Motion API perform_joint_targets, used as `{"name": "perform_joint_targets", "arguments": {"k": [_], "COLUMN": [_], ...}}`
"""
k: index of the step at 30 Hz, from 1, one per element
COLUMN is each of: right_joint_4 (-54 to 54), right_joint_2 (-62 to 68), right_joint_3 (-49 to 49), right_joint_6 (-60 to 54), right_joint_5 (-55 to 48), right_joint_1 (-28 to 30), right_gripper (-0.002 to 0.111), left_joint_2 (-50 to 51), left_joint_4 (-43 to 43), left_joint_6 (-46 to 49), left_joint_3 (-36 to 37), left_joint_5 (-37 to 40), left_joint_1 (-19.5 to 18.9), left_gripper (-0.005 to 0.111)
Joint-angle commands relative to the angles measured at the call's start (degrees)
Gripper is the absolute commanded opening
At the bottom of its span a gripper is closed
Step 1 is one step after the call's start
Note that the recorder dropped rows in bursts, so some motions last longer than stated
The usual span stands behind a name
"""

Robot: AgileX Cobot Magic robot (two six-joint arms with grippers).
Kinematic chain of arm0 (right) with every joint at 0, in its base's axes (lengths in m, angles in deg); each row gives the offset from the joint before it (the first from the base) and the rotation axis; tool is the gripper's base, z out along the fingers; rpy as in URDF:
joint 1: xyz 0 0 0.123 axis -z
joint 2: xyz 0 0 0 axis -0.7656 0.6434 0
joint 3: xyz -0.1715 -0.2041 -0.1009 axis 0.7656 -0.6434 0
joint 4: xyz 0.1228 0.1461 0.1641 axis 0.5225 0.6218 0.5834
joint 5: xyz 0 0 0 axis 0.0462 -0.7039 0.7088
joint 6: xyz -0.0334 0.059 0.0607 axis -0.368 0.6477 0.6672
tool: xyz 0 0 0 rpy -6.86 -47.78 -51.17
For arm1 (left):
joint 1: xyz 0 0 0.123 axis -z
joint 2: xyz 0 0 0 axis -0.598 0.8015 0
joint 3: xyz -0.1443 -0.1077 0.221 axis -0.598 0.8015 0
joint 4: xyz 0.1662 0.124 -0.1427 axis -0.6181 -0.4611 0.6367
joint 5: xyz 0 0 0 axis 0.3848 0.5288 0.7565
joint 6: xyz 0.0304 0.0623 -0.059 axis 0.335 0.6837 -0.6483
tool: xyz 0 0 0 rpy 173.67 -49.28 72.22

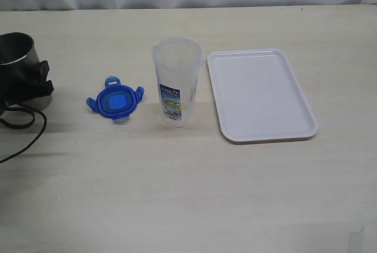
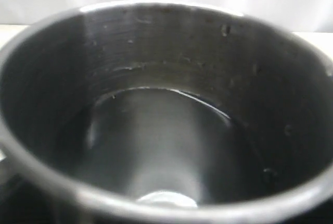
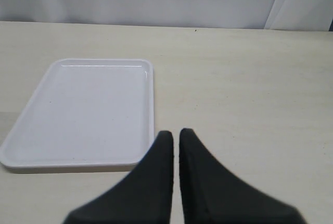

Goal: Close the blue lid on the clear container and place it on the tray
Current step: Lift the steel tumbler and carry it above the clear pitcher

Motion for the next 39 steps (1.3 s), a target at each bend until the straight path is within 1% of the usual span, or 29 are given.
{"name": "perform_joint_targets", "arguments": {"k": [1, 5, 8, 14, 22, 25, 29, 32, 39], "right_joint_4": [0.10, 0.10, 0.10, 0.10, 0.10, 0.10, 0.10, 0.10, 0.10], "right_joint_2": [-0.25, -0.25, -0.25, -0.25, -0.25, -0.25, -0.25, -0.25, -0.25], "right_joint_3": [-0.15, -0.15, -0.15, -0.15, -0.15, -0.15, -0.15, -0.15, -0.15], "right_joint_6": [0.00, 0.00, 0.00, 0.00, 0.00, 0.00, 0.00, 0.00, 0.00], "right_joint_5": [0.89, 0.89, 0.89, 0.89, 0.89, 0.89, 0.89, 0.89, 0.89], "right_joint_1": [0.02, 0.02, 0.02, 0.02, 0.02, 0.02, 0.02, 0.02, 0.02], "right_gripper": [0.004, 0.004, 0.004, 0.004, 0.004, 0.004, 0.004, 0.004, 0.004], "left_joint_2": [-0.71, -2.08, -3.19, -3.89, -5.43, -7.32, -9.58, -10.48, -11.19], "left_joint_4": [-3.67, -4.30, -5.56, -12.70, -12.87, -13.36, -13.25, -13.25, -13.02], "left_joint_6": [-0.84, -2.01, -5.21, -8.41, -8.99, -9.56, -9.82, -9.82, -9.82], "left_joint_3": [-0.21, -0.21, -0.61, -3.27, -6.30, -7.99, -10.05, -11.94, -20.54], "left_joint_5": [-0.72, -0.72, -0.72, -0.72, -0.72, 3.23, 8.02, 9.64, 23.52], "left_joint_1": [0.09, 0.09, 0.09, 0.09, 0.09, 0.09, 1.71, 3.85, 10.39], "left_gripper": [0.000, 0.000, 0.000, 0.000, 0.000, 0.000, 0.000, 0.000, 0.000]}}
